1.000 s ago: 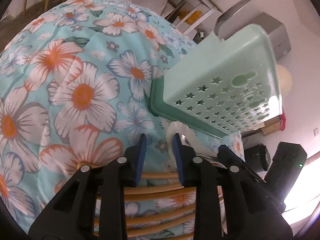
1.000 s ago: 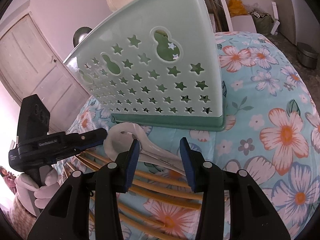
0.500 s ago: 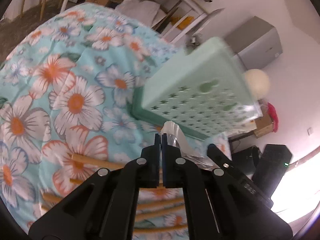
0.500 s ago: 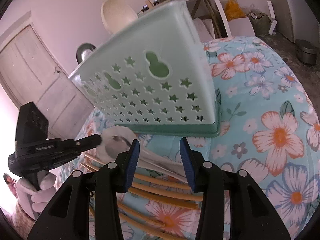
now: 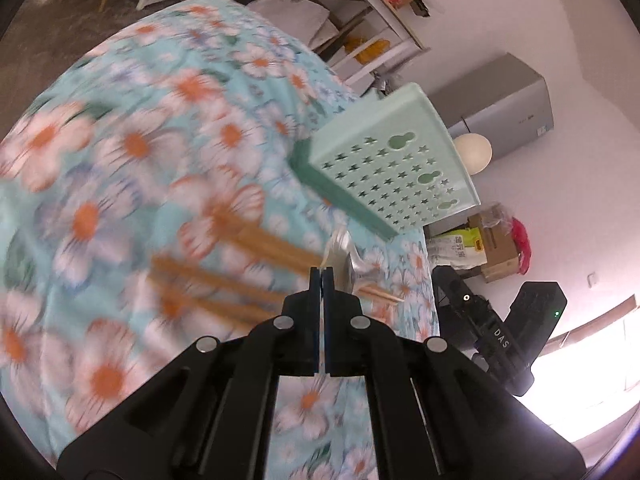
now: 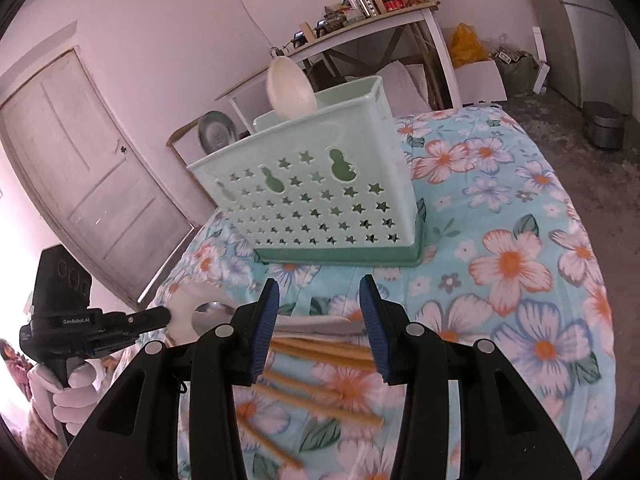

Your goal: Organize utensils

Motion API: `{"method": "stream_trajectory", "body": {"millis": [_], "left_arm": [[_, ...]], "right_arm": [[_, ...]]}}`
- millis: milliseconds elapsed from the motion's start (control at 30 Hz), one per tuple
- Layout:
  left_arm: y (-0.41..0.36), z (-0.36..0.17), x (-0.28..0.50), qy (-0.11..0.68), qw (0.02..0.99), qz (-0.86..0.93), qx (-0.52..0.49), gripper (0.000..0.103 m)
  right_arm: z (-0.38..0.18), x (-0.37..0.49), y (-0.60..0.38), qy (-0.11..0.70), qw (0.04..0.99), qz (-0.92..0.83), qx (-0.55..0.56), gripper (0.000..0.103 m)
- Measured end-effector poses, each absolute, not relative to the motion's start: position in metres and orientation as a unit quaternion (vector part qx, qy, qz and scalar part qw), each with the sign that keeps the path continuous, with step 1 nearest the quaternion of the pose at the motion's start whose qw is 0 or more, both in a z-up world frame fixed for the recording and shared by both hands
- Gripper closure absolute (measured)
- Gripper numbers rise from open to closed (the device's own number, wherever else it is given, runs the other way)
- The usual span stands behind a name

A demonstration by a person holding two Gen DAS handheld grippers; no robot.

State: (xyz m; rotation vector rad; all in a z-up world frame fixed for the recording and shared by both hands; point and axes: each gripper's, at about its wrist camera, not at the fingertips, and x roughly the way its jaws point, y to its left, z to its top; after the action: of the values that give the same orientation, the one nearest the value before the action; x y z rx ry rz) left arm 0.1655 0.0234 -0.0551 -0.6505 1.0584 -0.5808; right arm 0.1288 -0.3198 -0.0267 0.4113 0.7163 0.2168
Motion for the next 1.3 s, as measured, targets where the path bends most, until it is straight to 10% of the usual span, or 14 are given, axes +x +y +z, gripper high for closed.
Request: {"method": "stream_trajectory", "body": {"millis": [433,700,1300], "left_arm": [[0.099,-0.082,0.121,0.481,0.791,-0.205,-0.318,0.098],[0.097,-0.093,0.112,0.487,0.779,-0.209,-0.335,0.069],[0.097,-0.108,0.121,0.451,0.798,-0.153,-0.370,0.097]], "right_arm": [[-0.037,0.122,-0.274,0.387,0.897,0.137,0.163,0.062],[-0.044,0.124,-0.238,0.405,0.895,0.147,0.116,0.062],[-0.081,0.099,-0.189,0.457,0.878,0.137,-0.034,0.006]]}}
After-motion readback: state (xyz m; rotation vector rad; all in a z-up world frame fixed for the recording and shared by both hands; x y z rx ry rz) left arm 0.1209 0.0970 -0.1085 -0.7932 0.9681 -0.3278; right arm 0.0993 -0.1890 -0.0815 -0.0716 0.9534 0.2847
